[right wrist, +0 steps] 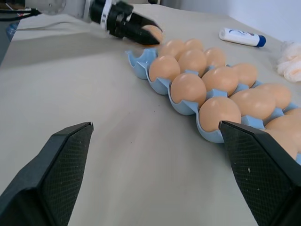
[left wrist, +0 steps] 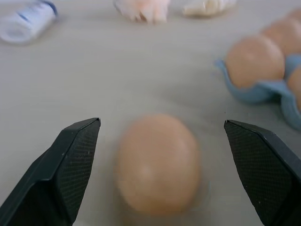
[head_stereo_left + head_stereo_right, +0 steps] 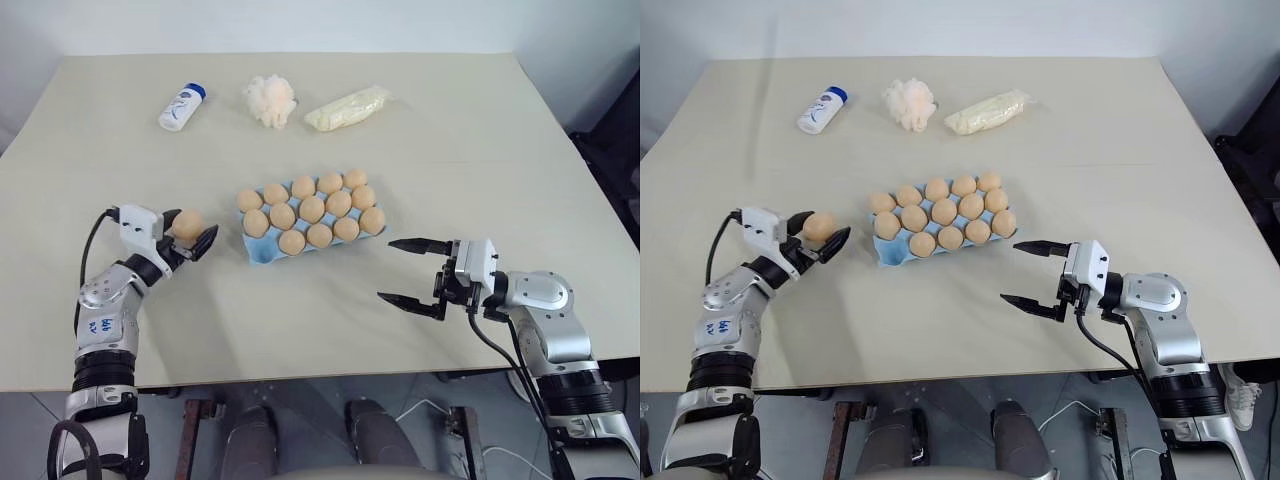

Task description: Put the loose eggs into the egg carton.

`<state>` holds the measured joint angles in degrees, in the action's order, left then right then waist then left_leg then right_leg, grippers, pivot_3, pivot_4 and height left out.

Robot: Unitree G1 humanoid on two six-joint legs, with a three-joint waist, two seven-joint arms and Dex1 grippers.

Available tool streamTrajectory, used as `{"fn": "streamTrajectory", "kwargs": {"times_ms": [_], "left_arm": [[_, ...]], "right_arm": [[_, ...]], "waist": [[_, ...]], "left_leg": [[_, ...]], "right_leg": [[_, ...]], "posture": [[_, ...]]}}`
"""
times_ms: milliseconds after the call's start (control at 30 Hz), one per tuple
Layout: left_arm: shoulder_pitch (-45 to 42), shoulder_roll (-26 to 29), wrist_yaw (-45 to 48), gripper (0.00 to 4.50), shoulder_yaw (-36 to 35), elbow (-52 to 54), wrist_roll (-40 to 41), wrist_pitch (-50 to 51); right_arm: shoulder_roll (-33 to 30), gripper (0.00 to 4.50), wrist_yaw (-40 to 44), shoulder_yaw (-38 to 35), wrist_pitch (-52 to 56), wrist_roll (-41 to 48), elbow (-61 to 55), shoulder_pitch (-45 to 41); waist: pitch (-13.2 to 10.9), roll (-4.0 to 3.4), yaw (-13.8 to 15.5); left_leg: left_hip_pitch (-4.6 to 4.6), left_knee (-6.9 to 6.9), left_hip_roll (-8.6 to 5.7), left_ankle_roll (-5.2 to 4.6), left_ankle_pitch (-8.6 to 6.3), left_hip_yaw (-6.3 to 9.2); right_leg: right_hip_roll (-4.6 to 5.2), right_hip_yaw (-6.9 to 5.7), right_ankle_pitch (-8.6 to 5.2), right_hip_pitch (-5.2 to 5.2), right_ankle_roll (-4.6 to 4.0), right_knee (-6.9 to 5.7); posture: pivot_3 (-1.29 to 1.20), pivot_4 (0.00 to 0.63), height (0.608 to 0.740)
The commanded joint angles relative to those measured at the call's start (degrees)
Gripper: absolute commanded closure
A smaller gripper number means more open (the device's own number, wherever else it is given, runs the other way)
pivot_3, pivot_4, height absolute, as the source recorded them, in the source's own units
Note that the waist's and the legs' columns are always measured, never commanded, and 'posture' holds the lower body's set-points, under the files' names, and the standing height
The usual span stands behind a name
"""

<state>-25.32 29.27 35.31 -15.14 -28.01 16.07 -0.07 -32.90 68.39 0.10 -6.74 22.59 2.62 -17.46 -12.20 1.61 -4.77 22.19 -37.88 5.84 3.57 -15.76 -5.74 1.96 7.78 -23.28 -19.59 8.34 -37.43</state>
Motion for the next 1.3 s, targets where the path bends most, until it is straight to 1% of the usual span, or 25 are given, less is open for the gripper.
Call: {"fn": "streamTrajectory", "kwargs": {"times_ms": [33,200,267,333,433,500,567,633,733,867,1000,1033,1067,1300], "left_arm": [[-2.4,0.7,1.0,0.87,-0.3,-1.7,0.3,-0.9],[-2.7,1.2,2.3,2.45,-1.0,-2.0,0.7,-2.9],[-0.9,1.2,5.2,2.45,-1.9,1.6,2.8,-4.2],[1.9,1.6,9.4,2.45,-1.6,7.4,5.1,-4.3],[3.8,1.5,11.4,2.45,-0.9,13.6,7.5,-1.5],[4.7,1.6,13.3,2.45,1.6,16.9,6.9,-0.7],[4.5,0.0,14.3,2.45,5.1,20.4,6.4,0.1],[3.8,-1.3,14.4,2.45,7.0,22.2,6.4,0.8],[3.5,-1.9,15.2,2.45,8.9,23.2,6.4,1.8],[2.9,-2.1,15.6,2.45,10.4,21.4,5.4,1.8],[2.3,-1.5,14.9,1.47,9.4,19.2,5.0,1.3],[2.4,-1.1,14.7,1.10,8.9,19.4,5.2,1.3],[2.6,-0.6,14.6,0.81,8.2,19.7,5.4,1.4],[9.3,8.3,19.5,0.81,2.6,23.6,8.8,4.9]], "right_arm": [[0.2,0.00,-0.9,-0.5,-0.2,0.3,-1.6,0.1],[0.4,0.00,-1.3,-0.2,-0.2,0.2,-1.7,0.3],[0.4,0.00,-1.5,-0.3,-0.3,0.1,-2.0,0.7],[0.3,0.00,-1.7,-0.5,-0.2,0.1,-2.3,1.1],[0.2,0.00,-1.9,-0.6,-0.3,0.0,-2.5,1.7],[0.2,0.00,-2.1,-0.6,-0.3,-0.1,-2.5,1.9],[0.4,0.00,-2.3,-0.4,-0.5,-0.4,-2.3,1.8],[0.6,0.00,-2.5,-0.3,-0.6,-0.6,-2.1,1.5],[0.6,0.00,-2.7,-0.3,-0.7,-0.7,-2.0,1.4],[0.8,0.00,-3.0,-0.2,-0.8,-0.8,-2.1,1.5],[0.9,0.00,-3.5,-0.3,-0.7,-0.7,-2.7,2.0],[0.8,0.00,-3.5,-0.3,-0.7,-0.7,-3.0,2.3],[0.8,0.00,-3.6,-0.4,-0.7,-0.6,-3.3,2.5],[-1.0,0.00,-3.6,-2.4,-0.3,-0.2,-3.7,4.4]], "waist": [[0.0,0.00,0.1],[0.0,0.00,0.1],[0.0,0.00,0.1],[0.0,0.00,0.0],[0.0,0.00,0.1],[0.0,0.00,0.2],[0.0,0.00,0.5],[0.0,0.00,0.6],[0.0,0.00,0.6],[0.0,0.00,-0.1],[0.0,0.00,0.0],[0.0,0.00,0.0],[0.0,0.00,0.0],[0.0,-0.01,-0.1]], "left_leg": [[0.00,-0.02,0.00,0.00,0.00,0.00],[0.00,-0.13,-0.02,0.00,0.00,-0.03],[0.00,-0.12,0.00,0.00,0.00,-0.03],[0.00,-0.08,0.00,0.00,0.00,-0.03],[0.00,-0.03,0.03,0.02,0.00,-0.04],[0.00,-0.02,0.03,0.02,0.00,-0.04],[-0.01,-0.07,0.01,0.01,-0.01,-0.03],[-0.01,-0.12,-0.02,0.00,-0.01,-0.03],[-0.01,-0.17,-0.02,-0.02,0.00,-0.03],[-0.02,-0.12,0.02,-0.01,0.00,-0.04],[-0.02,-0.10,0.02,-0.01,0.00,-0.06],[-0.02,-0.10,0.02,-0.01,0.00,-0.06],[-0.01,-0.10,0.02,-0.01,0.00,-0.06],[-0.03,-0.02,0.07,0.00,-0.01,-0.11]], "right_leg": [[0.00,0.00,0.00,0.01,0.00,-0.02],[0.00,0.02,0.00,0.06,0.00,-0.01],[0.00,0.01,0.00,0.05,0.00,-0.03],[-0.01,0.01,0.00,0.03,0.00,-0.04],[-0.01,0.01,0.00,-0.01,0.00,-0.04],[-0.01,0.01,0.00,0.01,0.00,-0.04],[-0.01,0.02,0.00,0.08,0.00,0.01],[0.00,0.05,0.00,0.14,0.00,0.04],[-0.03,0.09,0.02,0.14,0.03,0.03],[-0.10,0.18,0.02,0.09,0.02,0.02],[-0.11,0.22,0.02,0.07,0.02,0.04],[-0.11,0.22,0.02,0.08,0.02,0.04],[-0.11,0.22,0.02,0.07,0.02,0.04],[-0.14,0.24,0.02,0.03,0.02,0.04]], "posture": [[0.00,0.150,0.740],[0.00,0.150,0.740],[0.00,0.150,0.740],[0.00,0.150,0.740],[0.00,0.150,0.740],[0.00,0.150,0.740],[0.00,0.150,0.740],[0.00,0.150,0.740],[0.00,0.150,0.740],[0.00,0.150,0.740],[0.00,0.150,0.740],[0.00,0.150,0.740],[0.00,0.150,0.740],[0.00,0.150,0.740]]}}
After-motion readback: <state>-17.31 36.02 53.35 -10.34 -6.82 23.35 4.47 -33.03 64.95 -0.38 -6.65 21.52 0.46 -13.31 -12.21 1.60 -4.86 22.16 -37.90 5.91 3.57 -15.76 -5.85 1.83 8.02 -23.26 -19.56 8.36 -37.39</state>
